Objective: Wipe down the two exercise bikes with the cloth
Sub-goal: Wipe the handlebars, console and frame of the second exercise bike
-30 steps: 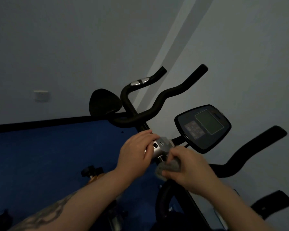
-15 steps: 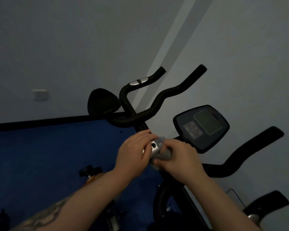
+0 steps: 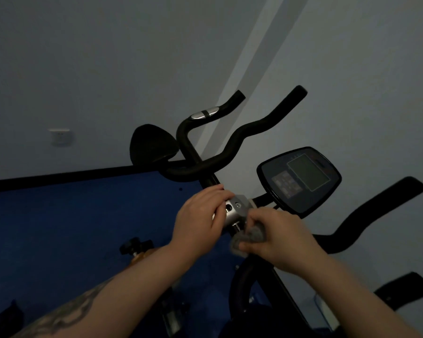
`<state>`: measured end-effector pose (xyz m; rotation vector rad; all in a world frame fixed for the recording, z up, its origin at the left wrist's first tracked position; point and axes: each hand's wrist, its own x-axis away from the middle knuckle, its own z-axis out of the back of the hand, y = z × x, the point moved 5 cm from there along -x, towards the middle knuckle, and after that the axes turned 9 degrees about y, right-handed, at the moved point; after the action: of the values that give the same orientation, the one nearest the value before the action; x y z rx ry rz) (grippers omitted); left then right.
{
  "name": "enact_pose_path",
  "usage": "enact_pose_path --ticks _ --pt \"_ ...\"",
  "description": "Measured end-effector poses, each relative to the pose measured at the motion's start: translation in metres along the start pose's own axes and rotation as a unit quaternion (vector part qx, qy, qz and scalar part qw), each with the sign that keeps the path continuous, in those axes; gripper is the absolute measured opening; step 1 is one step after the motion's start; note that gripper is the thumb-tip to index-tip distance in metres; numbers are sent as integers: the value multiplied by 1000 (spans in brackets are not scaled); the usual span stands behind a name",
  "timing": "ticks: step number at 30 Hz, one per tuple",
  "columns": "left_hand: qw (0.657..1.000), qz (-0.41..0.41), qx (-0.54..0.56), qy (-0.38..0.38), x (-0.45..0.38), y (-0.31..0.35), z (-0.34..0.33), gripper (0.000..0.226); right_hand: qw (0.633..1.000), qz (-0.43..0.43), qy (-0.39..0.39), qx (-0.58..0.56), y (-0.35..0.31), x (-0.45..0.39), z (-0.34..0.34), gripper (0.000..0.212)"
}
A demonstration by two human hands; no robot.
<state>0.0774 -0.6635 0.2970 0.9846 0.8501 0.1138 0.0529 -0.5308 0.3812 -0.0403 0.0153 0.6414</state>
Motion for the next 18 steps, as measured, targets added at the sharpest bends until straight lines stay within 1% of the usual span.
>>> enact_pose_path --ticks 1,4,5,8,9,13,14,18 --pt "1000 2 0 2 0 0 0 39 1000 -7 12 -8 -2 -4 0 36" --pt "1000 0 5 10 0 -1 1 39 995 -31 80 -56 -9 -3 -5 31" --pt "1000 -1 5 8 0 -2 0 39 994 -25 83 -60 -7 2 -7 31" --pt "1000 1 3 -2 -1 -1 0 40 999 -6 31 -25 1 7 -6 35" --pt "1000 3 2 -1 -1 0 0 40 999 -6 28 -20 1 4 -4 36" --pt "1000 0 5 11 0 0 1 39 992 -16 99 -74 -7 -1 -6 30" --pt "1000 0 6 10 0 -1 0 39 993 -9 93 -72 -6 3 -8 30" --pt "1000 3 6 1 0 -1 0 36 1000 3 -11 2 1 -1 -3 37"
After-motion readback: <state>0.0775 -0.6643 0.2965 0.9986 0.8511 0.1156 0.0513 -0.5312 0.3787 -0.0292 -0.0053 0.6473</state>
